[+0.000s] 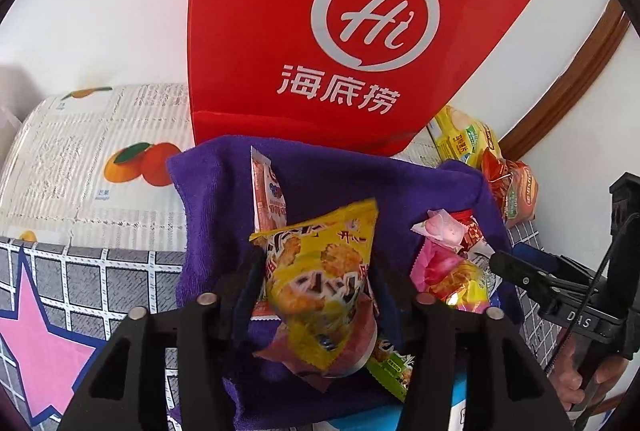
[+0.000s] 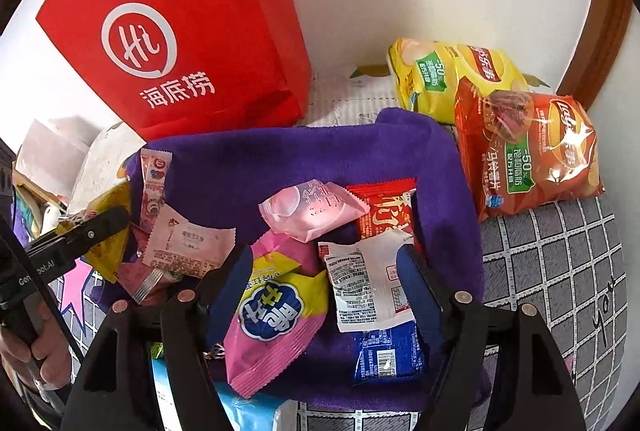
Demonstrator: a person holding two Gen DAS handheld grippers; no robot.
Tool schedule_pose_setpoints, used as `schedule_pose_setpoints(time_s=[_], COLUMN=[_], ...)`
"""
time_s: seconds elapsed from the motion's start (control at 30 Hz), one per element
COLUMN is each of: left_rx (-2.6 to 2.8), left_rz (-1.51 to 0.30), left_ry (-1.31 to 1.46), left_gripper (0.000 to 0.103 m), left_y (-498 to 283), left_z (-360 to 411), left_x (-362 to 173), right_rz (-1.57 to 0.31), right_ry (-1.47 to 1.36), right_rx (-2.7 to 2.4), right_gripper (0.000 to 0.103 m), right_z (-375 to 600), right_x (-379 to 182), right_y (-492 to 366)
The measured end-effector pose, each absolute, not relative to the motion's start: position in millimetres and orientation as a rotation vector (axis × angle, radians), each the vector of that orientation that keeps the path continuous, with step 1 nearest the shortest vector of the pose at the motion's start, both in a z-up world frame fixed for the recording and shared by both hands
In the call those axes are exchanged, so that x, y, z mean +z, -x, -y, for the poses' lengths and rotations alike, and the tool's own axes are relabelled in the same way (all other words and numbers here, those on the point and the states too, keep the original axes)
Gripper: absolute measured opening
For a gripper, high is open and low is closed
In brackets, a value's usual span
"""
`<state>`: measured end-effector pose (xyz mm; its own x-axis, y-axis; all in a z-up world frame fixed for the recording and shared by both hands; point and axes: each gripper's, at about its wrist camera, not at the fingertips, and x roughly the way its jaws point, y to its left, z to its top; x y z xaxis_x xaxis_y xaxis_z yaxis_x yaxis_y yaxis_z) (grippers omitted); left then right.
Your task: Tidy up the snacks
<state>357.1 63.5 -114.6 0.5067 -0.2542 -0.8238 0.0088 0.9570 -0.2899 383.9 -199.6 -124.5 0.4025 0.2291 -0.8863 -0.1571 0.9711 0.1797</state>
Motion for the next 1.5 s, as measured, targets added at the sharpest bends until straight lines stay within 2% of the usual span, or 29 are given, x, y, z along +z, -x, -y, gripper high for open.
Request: schedule_pose_setpoints(time_s=[0.13,0.4,1.0,1.3,1.5], left_rx=[-0.17,-0.194,-0.209,-0.219,-0.214], left_rz=[-1.014,-0.99,-0.95,-0.952,-0.923], left_ry=[0.243,0.249,0.237,0.181,0.133], left_gripper=[0.06,0.065,0.065,0.065,0.065], left_y=[-354.8,-349.6,-342.4,-332.9,-312.9], left_z=[-60.7,-61.6,-57.8,-49.8,-41.9], left_x=[-108.5,-98.2,-81.7,-66.6,-38.2], right_rz=[-1.119,-1.105,-1.11,-1.053,-1.002], right_ry=[-0.071,-0.047,-0.014,-0.076,-0.043], right_rx=[0.253,0.265,0.268,0.265,0.192], right_gripper=[0.074,0.074,0.073,0.073,0.073], right_z=[197.7,188.7,182.8,186.1,191.3], right_x=[-119.6,-113.7,-111.8,-79.5,-47.3], right_y=[-381.5,-377.5,-374.6,-351.9,-315.1])
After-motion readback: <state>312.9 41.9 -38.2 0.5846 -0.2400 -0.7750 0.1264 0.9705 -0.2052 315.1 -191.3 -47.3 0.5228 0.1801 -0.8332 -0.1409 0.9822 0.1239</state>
